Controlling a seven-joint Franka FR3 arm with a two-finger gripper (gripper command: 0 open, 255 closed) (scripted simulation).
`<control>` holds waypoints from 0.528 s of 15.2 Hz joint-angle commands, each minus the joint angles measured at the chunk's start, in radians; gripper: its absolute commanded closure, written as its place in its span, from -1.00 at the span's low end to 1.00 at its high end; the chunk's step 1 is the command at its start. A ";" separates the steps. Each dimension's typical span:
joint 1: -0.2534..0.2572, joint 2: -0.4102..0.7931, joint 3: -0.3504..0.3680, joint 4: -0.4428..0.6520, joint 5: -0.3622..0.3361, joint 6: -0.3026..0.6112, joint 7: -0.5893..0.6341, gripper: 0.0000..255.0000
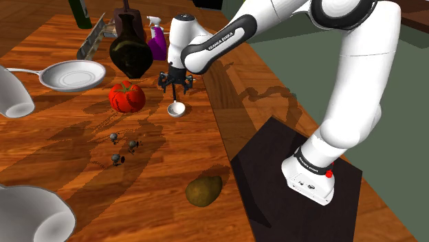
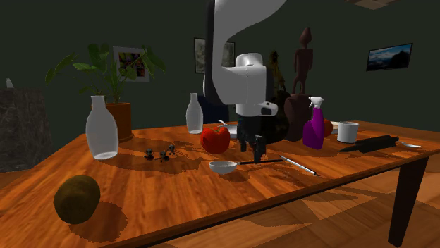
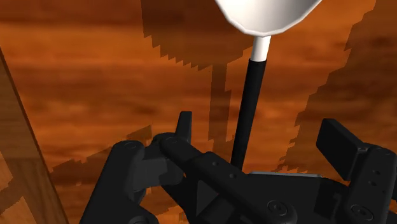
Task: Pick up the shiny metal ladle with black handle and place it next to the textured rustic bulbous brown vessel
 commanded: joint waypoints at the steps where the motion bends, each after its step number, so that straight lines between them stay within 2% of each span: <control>1: -0.015 -0.047 0.022 -0.004 0.030 -0.039 -0.018 -1.00; 8: -0.021 -0.067 0.030 -0.005 0.044 -0.056 -0.027 -1.00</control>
